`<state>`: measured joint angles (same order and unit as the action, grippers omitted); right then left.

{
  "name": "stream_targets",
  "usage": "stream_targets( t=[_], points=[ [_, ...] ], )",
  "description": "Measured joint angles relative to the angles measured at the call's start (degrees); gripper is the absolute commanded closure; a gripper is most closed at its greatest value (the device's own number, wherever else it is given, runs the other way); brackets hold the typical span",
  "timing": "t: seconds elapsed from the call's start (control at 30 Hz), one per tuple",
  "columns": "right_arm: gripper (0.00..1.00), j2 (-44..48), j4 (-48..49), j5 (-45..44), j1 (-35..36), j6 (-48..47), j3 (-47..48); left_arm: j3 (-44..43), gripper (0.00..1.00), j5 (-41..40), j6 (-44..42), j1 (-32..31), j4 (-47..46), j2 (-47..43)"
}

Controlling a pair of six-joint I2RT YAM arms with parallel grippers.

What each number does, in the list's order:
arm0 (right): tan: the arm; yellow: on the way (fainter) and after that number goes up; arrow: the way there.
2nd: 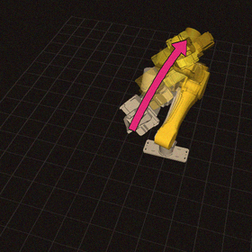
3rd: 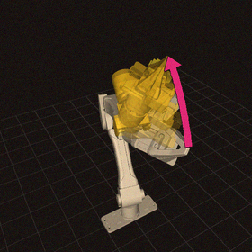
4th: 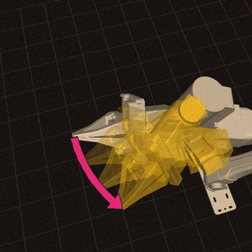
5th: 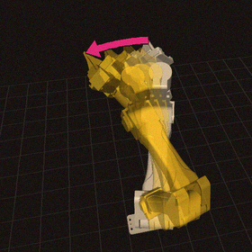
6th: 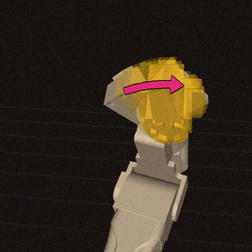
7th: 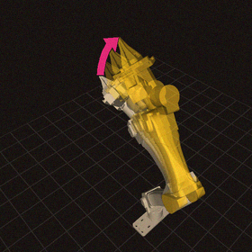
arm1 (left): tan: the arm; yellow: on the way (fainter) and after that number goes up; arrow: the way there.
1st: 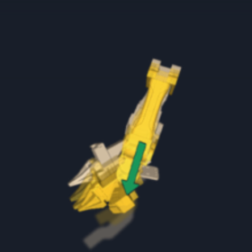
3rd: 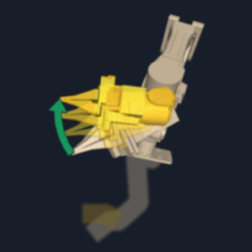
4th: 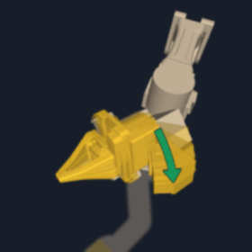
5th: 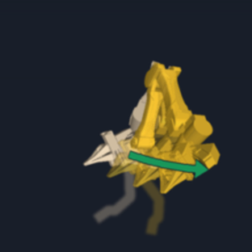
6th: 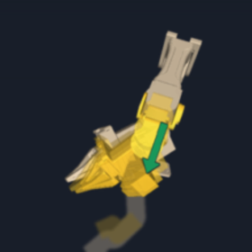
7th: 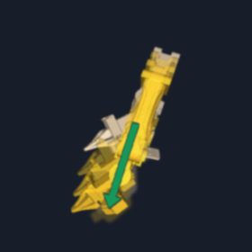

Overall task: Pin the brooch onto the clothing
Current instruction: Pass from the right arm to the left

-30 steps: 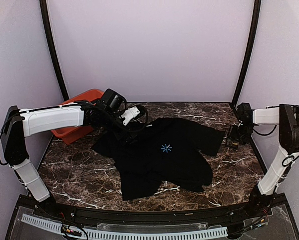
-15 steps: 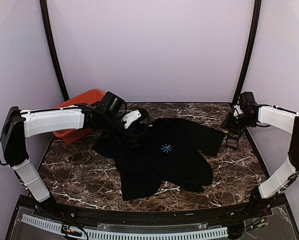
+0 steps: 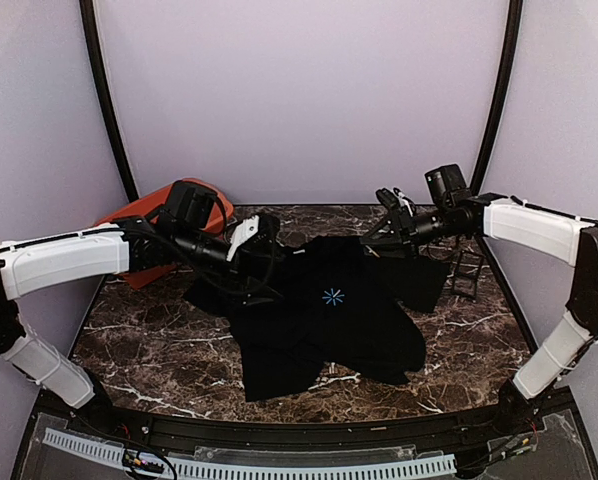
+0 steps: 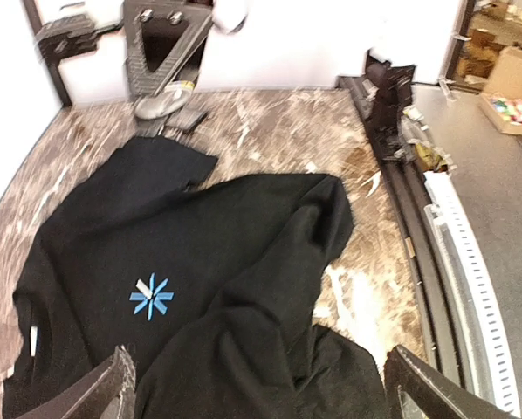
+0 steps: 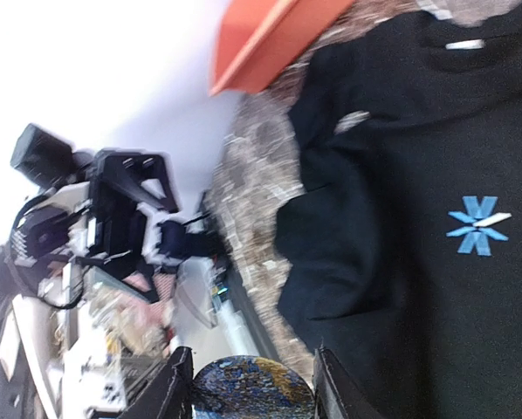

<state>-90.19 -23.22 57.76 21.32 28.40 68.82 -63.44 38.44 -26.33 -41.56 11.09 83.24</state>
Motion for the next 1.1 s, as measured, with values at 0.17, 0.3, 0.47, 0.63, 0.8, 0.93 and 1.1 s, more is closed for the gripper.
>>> stream_targets(
  t=[0.17, 0.3, 0.47, 0.63, 0.8, 0.93, 1.1],
  points=[
    [0.61, -0.72, 4.44, 10.14, 3.08, 2.51, 0.2, 0.87, 0.01, 4.66, -1.07, -0.61, -2.58, -0.59],
    [0.61, -1.77, 6.75, 14.36, 6.69, 3.65, 1.09, 1.7, 0.01, 6.56, -1.66, -1.14, -3.1, -0.59],
    [0.61, -2.86, 8.39, 16.17, 11.5, 3.96, 2.14, 2.36, 0.01, 7.41, -1.77, -1.64, -4.28, -0.68],
    [0.61, -2.97, 13.22, 14.36, 12.79, 6.01, 2.21, 2.93, 0.01, 5.88, 0.74, -2.54, -7.3, -0.68],
    [0.61, -2.97, 20.28, 10.21, 12.98, 6.95, 1.51, 4.92, 0.01, 3.41, 7.13, -2.97, -14.71, -0.68],
    [0.61, -2.99, 26.36, 9.03, 14.29, 8.74, 0.31, 8.15, 0.01, 0.5, 10.38, -2.97, -20.22, -1.05],
    [0.61, -2.78, 35.15, 5.09, 17.51, 8.94, -3.5, 9.84, 0.01, 0.0, 15.04, -3.02, -25.81, -1.6]
  ],
)
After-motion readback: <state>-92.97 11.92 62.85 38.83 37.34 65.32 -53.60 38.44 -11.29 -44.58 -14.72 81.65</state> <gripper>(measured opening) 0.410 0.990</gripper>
